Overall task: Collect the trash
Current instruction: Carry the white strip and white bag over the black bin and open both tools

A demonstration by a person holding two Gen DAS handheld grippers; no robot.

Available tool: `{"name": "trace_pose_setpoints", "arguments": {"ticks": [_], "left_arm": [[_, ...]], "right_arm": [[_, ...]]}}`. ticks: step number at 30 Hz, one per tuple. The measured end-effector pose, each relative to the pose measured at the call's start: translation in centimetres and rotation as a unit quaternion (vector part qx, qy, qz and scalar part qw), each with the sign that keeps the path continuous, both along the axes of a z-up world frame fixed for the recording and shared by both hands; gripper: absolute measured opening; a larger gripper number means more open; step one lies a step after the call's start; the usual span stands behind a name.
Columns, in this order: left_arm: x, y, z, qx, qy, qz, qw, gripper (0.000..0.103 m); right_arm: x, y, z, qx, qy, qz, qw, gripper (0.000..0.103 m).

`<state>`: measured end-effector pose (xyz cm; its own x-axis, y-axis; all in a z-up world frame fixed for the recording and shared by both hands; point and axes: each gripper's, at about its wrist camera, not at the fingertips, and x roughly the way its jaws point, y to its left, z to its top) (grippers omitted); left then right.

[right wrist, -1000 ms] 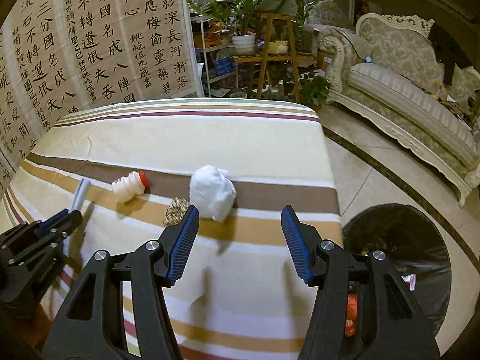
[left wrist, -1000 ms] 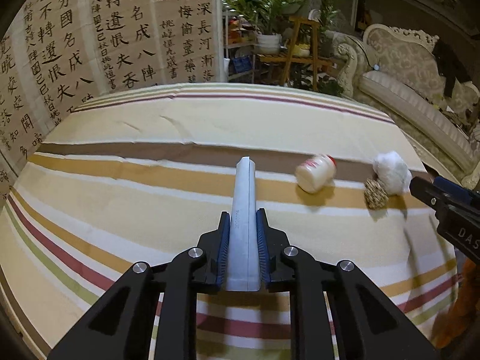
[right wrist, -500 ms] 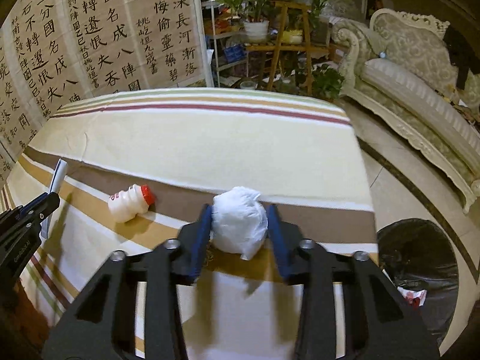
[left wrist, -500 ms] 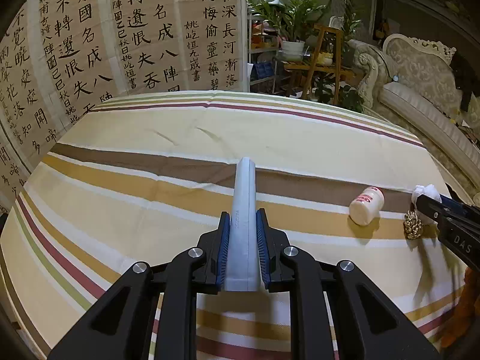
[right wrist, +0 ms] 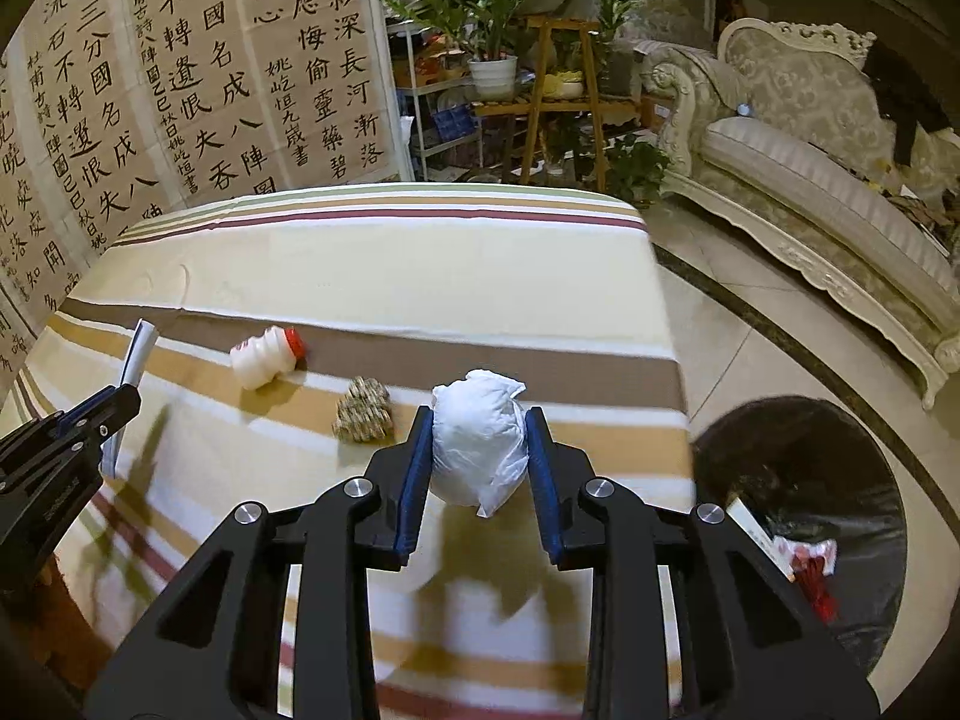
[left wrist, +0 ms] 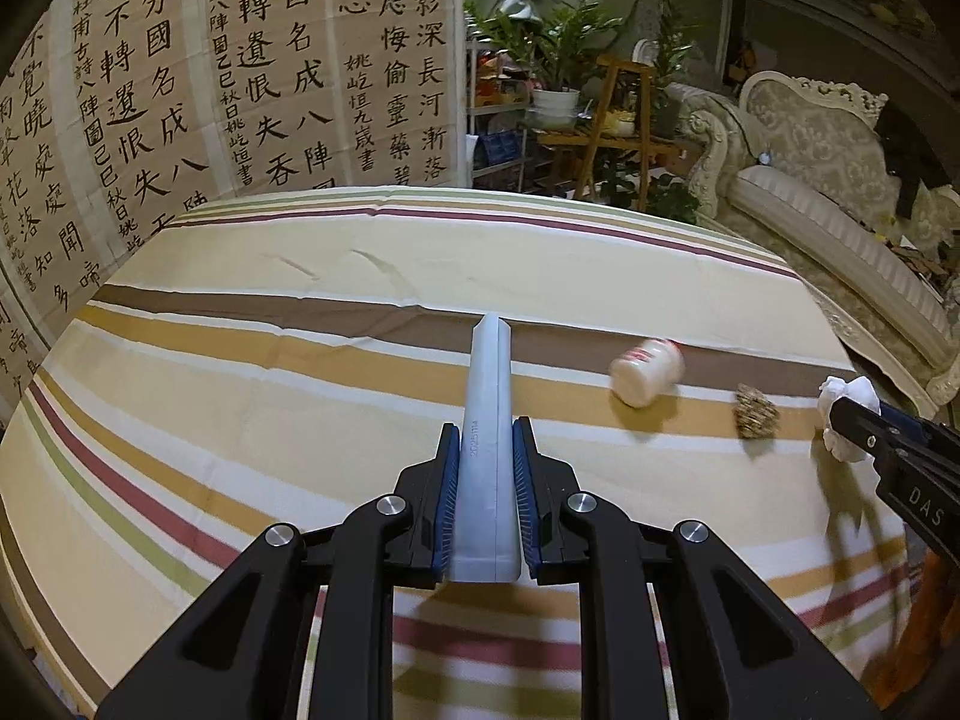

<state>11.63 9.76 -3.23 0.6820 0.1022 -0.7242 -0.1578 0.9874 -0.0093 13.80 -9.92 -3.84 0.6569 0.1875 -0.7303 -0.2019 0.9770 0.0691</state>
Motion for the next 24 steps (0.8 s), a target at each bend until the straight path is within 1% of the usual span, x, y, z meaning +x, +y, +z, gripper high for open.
{"name": "trace_pose_setpoints", "arguments": {"ticks": [13,24], "left_arm": [[-3.4,-4.7,0.6,-0.002,-0.012,-0.04,0.9991,0.019],[-5.1,-9.1,0.8,0.004,-0.018,-0.078,0.9968,0.019]], "right_arm": [[-5.8,-3.8,0.4,0.01,-0.014,-0.023,1.0,0.03],[-9.0,-7.8,0.0,0.022,-0.022,-0.05,0.998,0.03]]}}
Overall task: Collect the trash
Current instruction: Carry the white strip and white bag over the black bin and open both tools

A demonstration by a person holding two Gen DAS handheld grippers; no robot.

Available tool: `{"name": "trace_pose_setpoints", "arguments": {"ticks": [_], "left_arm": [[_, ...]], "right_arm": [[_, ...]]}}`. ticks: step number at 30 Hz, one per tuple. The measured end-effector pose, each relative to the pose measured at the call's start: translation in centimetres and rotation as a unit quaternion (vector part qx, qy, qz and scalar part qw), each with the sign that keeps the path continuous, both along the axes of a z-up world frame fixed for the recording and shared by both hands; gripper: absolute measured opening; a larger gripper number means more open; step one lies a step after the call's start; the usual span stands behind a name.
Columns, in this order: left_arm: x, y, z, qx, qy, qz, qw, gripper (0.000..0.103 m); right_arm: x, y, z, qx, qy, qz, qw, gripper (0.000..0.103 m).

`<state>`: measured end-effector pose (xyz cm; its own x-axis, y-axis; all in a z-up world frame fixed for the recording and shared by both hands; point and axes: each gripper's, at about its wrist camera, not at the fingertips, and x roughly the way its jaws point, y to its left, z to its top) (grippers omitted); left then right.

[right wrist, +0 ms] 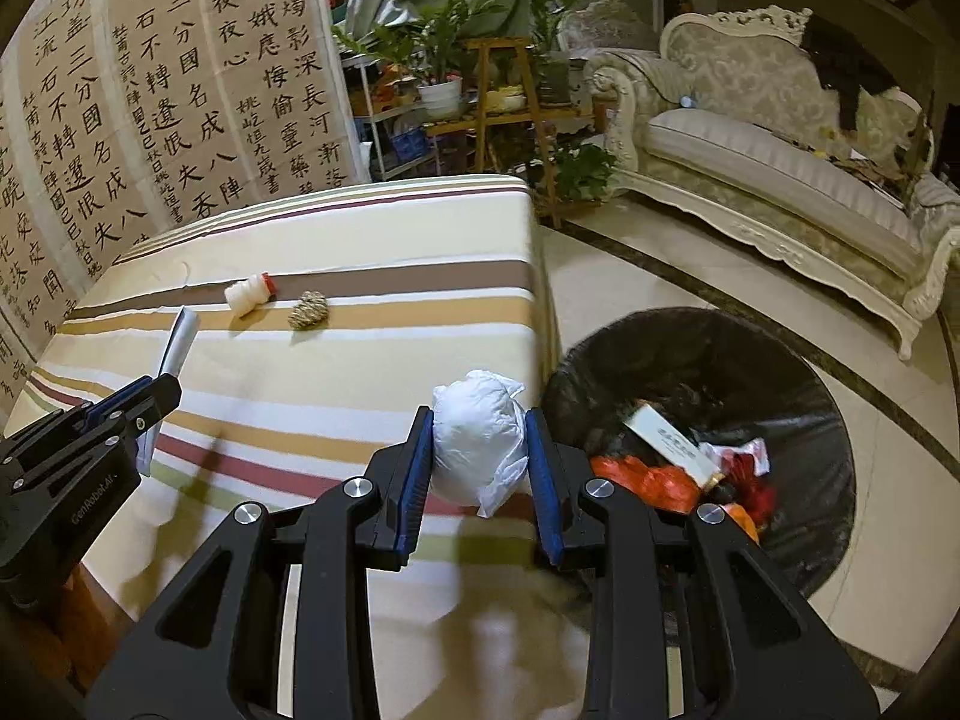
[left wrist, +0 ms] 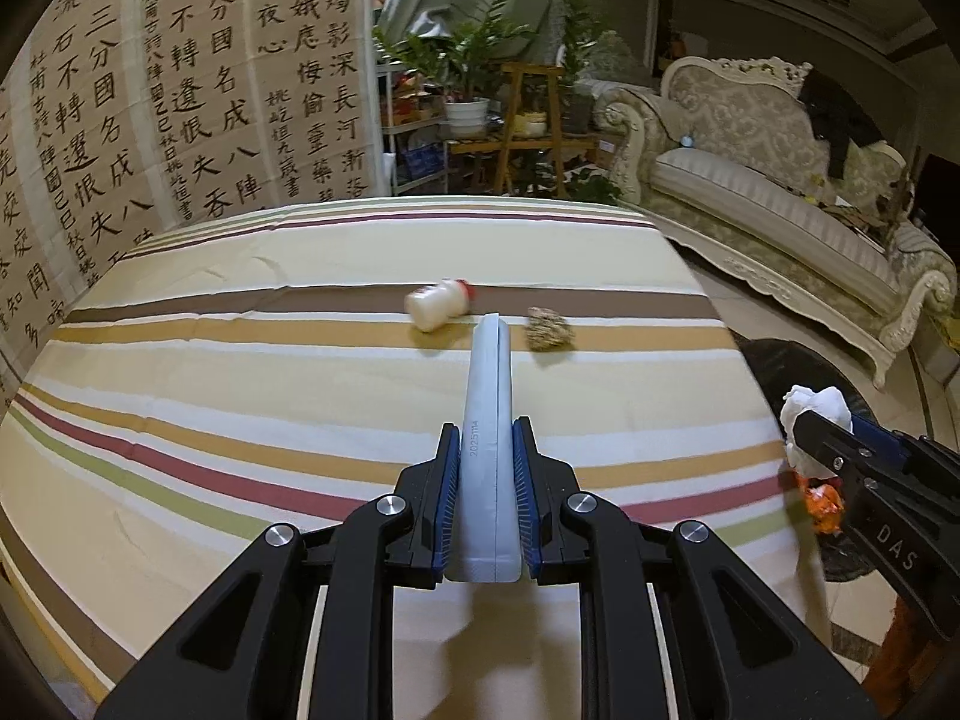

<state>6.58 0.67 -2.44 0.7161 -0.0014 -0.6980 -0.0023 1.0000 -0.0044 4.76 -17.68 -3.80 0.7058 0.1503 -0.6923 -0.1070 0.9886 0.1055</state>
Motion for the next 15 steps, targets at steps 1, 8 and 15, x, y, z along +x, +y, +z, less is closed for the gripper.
{"name": "trace_pose_setpoints", "arguments": {"ticks": [1,8,15], "left_arm": [[-0.1,-0.5,0.0,0.001,0.0,-0.005,1.0,0.019],[-0.6,-3.7,-0.1,0.009,-0.004,-0.034,0.9994,0.019],[-0.9,-7.2,-0.2,0.014,-0.008,-0.065,0.9977,0.019]], "right_arm": [[-0.3,-0.6,-0.1,0.001,0.0,-0.005,1.0,0.03],[-1.5,-4.0,-0.5,0.007,-0.002,-0.037,0.999,0.03],[-2.2,-7.6,-0.7,0.008,-0.007,-0.075,0.997,0.03]]}}
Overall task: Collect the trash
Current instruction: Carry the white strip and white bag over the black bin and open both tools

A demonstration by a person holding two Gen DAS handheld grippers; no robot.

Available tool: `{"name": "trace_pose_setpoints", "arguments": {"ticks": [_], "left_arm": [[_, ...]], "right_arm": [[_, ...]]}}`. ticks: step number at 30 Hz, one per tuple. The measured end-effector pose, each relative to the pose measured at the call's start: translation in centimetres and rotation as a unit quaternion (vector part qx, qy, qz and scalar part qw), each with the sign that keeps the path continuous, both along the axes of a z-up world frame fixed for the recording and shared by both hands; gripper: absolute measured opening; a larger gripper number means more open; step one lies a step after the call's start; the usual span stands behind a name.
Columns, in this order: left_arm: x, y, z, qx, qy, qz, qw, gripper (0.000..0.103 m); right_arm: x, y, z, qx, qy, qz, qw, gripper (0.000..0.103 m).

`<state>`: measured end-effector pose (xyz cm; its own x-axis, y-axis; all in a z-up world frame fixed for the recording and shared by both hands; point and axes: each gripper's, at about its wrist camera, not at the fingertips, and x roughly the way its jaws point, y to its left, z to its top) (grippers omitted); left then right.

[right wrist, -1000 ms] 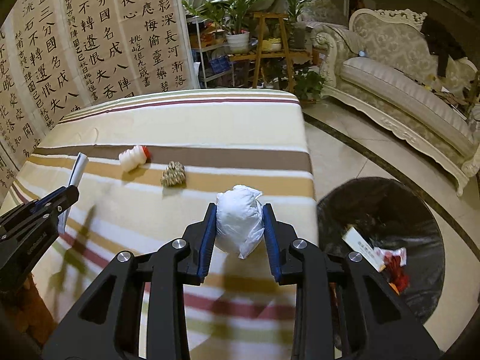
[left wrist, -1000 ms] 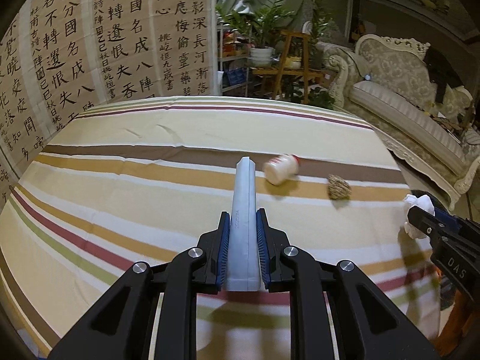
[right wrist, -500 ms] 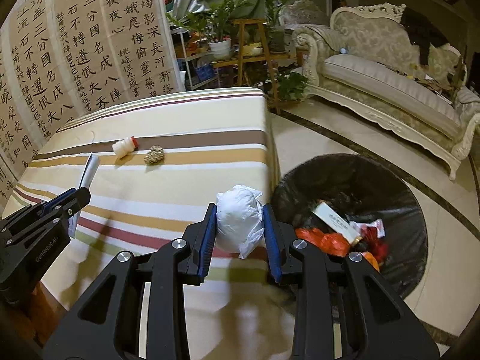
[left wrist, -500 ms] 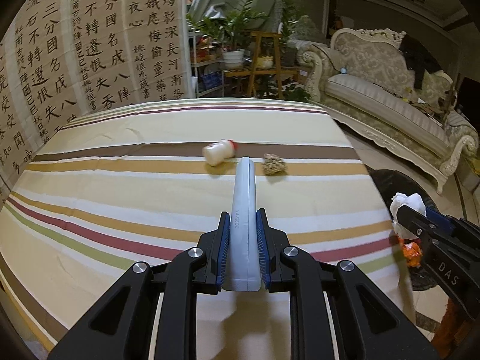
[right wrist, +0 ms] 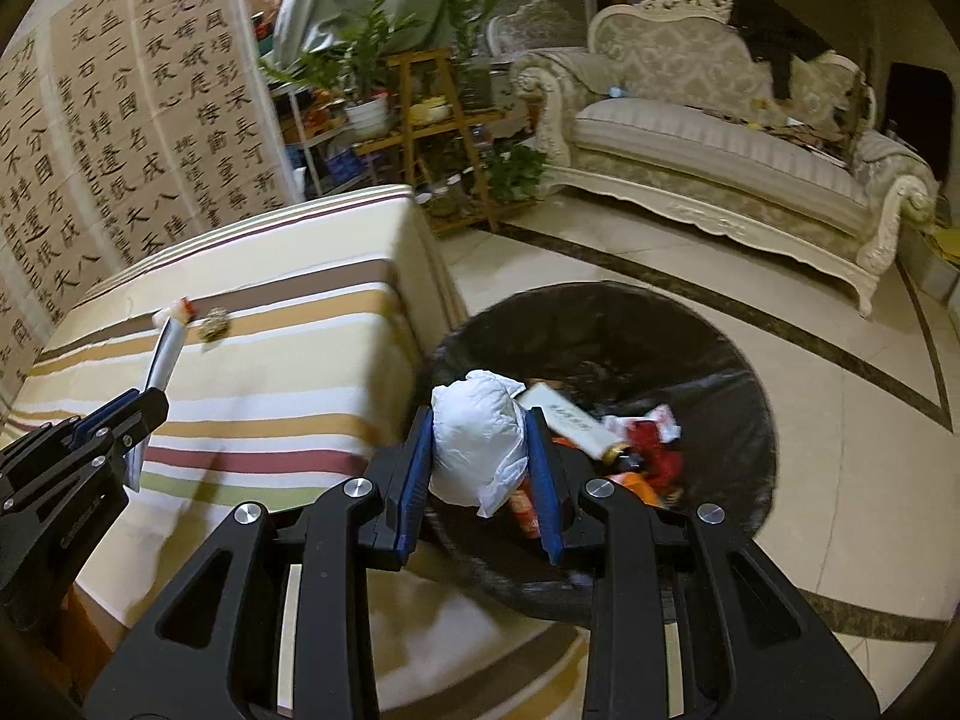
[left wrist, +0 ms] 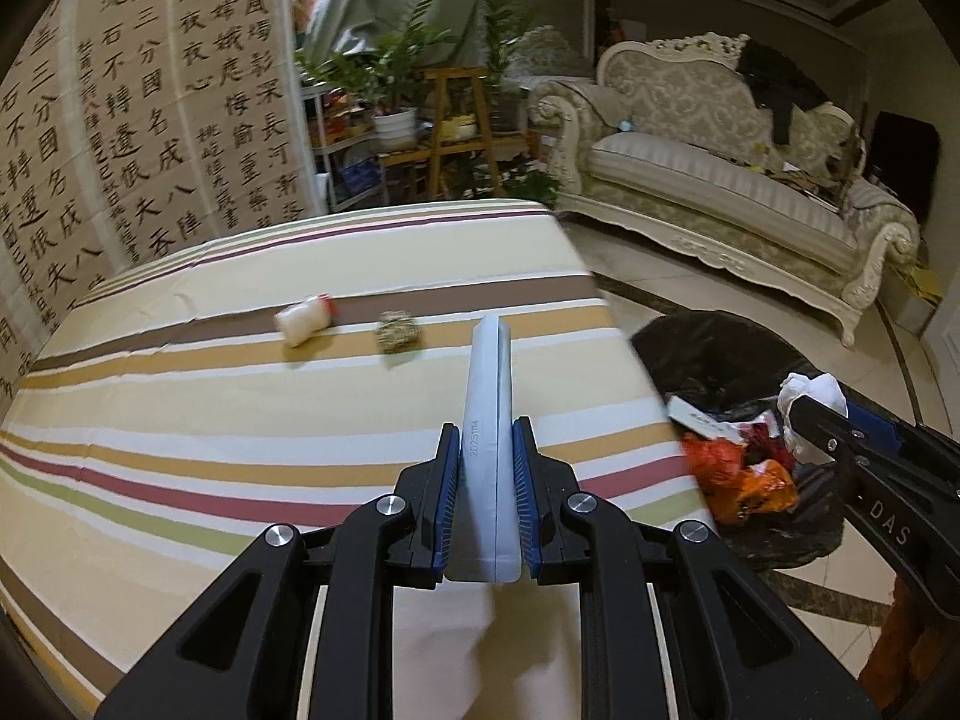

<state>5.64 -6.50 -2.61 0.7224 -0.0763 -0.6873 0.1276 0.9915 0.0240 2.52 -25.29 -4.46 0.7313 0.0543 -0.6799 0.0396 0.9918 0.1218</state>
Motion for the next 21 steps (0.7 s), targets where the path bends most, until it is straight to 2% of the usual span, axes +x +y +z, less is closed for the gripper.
{"name": "trace_pose_setpoints", "arguments": {"ticks": [11,21], "left_arm": [[0.2,-5.6,-0.4,0.007,-0.004,-0.049,0.9987,0.019],[1.3,-9.2,-1.5,0.022,0.004,-0.071,0.9972,0.02]], "right_arm": [[-0.2,-5.2,-0.4,-0.002,-0.002,-0.053,0.999,0.03],[1.1,-7.1,-1.1,-0.005,0.003,-0.068,0.998,0.03]]}}
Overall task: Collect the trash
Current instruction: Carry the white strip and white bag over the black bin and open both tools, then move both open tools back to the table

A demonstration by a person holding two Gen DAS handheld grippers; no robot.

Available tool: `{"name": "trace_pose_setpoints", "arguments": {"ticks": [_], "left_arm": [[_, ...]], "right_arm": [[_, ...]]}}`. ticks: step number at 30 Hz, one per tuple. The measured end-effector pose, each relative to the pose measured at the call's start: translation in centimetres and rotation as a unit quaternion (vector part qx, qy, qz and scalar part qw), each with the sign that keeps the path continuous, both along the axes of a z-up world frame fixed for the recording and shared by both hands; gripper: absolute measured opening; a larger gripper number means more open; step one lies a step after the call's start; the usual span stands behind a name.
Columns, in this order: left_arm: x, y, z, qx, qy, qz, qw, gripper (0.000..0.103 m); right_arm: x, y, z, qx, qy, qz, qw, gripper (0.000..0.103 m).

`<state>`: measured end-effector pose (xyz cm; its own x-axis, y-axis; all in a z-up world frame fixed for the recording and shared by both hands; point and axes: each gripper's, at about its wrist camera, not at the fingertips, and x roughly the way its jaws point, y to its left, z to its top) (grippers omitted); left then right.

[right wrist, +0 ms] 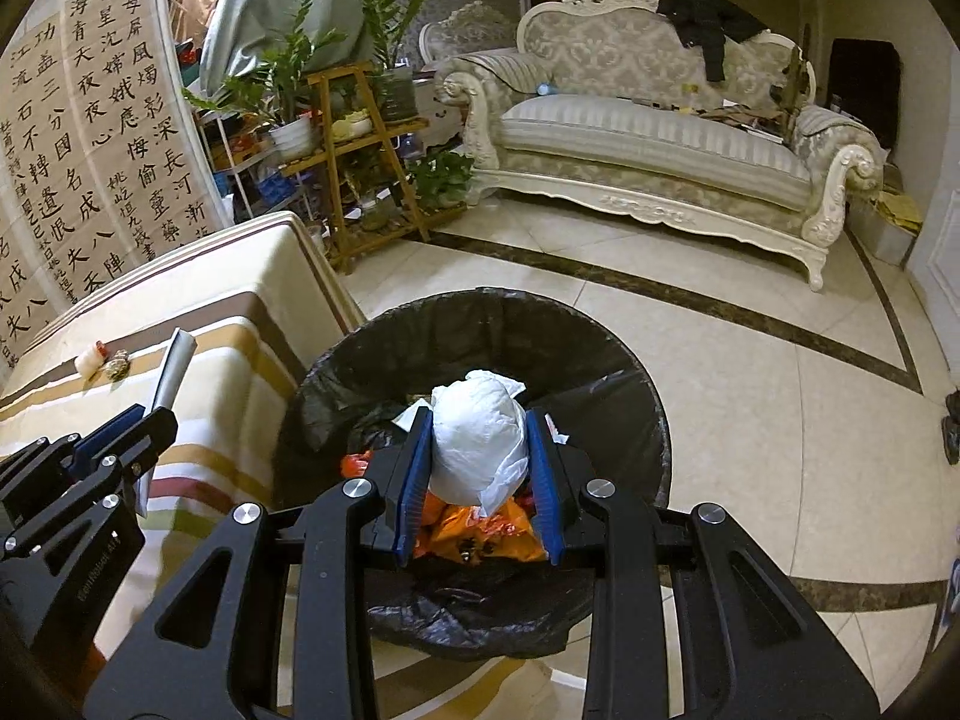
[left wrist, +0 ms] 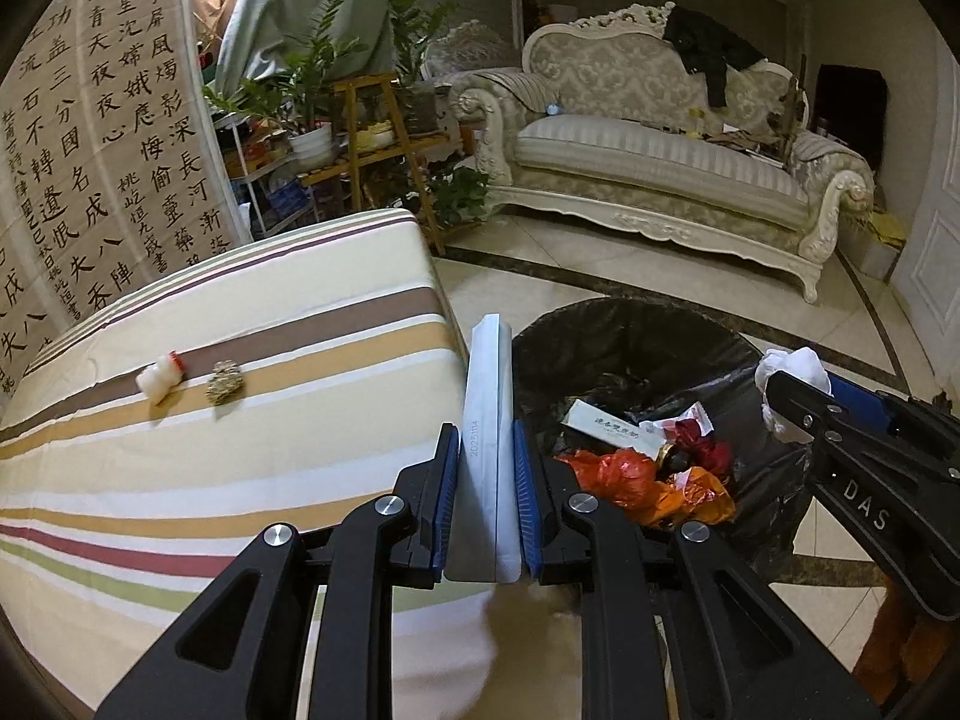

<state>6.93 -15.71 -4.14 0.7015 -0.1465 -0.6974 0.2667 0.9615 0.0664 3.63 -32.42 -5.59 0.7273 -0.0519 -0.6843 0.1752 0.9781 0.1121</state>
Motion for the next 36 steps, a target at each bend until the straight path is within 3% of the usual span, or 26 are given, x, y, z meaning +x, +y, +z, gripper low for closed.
{"name": "trace_pose_setpoints", "arguments": {"ticks": [20,22,25,31,36], "left_arm": [[2.2,-2.7,-1.0,0.022,0.011,-0.006,0.9997,0.021],[2.5,-2.6,-1.2,0.023,0.019,-0.006,0.9995,0.025],[2.6,-2.7,-1.2,0.024,0.021,-0.007,0.9995,0.039],[2.6,-2.8,-1.2,0.024,0.02,-0.007,0.9995,0.051],[2.7,-2.6,-0.8,0.019,0.013,-0.002,0.9997,0.068]], "right_arm": [[1.8,-1.2,-1.2,-0.008,0.011,-0.016,1.0,0.031],[1.8,-1.5,-1.3,-0.006,0.011,-0.019,1.0,0.033],[1.9,-1.7,-1.4,-0.005,0.011,-0.023,1.0,0.045],[1.7,-1.9,-1.3,-0.005,0.009,-0.028,1.0,0.045],[1.7,-2.3,-1.1,-0.009,0.007,-0.035,0.999,0.047]]}}
